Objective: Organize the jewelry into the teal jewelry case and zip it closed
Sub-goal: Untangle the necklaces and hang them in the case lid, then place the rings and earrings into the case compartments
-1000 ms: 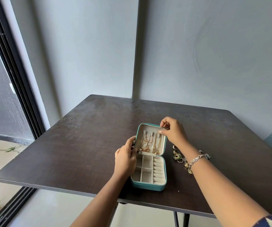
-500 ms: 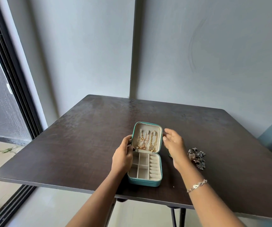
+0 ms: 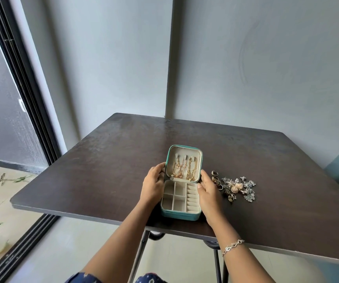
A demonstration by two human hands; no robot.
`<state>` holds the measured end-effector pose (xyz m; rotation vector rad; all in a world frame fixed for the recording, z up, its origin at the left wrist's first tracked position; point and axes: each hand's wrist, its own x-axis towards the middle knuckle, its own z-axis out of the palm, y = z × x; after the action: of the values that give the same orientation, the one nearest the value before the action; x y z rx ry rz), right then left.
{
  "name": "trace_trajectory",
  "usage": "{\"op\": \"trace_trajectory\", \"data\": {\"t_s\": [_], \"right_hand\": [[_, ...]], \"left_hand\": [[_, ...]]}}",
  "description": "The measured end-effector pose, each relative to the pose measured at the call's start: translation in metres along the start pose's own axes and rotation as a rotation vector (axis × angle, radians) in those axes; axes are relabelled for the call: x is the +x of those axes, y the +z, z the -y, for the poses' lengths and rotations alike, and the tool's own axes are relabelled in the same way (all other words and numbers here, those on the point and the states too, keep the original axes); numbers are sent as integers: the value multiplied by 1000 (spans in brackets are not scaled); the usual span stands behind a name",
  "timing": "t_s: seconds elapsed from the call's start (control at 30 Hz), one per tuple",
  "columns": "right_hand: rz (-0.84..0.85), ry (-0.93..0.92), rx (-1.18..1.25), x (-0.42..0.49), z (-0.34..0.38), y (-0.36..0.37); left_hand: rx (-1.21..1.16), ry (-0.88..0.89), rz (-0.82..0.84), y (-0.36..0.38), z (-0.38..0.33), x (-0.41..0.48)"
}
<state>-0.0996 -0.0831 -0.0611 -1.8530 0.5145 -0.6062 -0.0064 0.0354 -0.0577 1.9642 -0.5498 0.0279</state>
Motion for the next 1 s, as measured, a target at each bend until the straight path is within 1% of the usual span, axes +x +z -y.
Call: {"op": "trace_trajectory", "data": {"t_s": [0.1,0.2,0.27,0.4,0.57,0.8,0.9,1.0], "right_hand": [[-4,0,-11,2,-5,2],[-3,24,-6,1,-2,1],[2,37,-10,1,-2,1],[-13,10,-32,2,-5,3],[2,-17,-2,1,-7,0],[40,-61,-23,-1,-11,0],[38,-98,-5,-6,-9,-4],[36,-93,33,-10,-11,-6]], "left_hand": [[27,20,-23,5,0,-6],[127,23,30,8,4,-10],[161,-11,39,8,3,-14],[65,-73,-109,8,-1,-24],[43,-58,-89,4,-2,-28],[54,-76,-93,3,-3,-29],[47,-81,-100,3,-2,-30],[48,-67,-110,3,-4,-30]]}}
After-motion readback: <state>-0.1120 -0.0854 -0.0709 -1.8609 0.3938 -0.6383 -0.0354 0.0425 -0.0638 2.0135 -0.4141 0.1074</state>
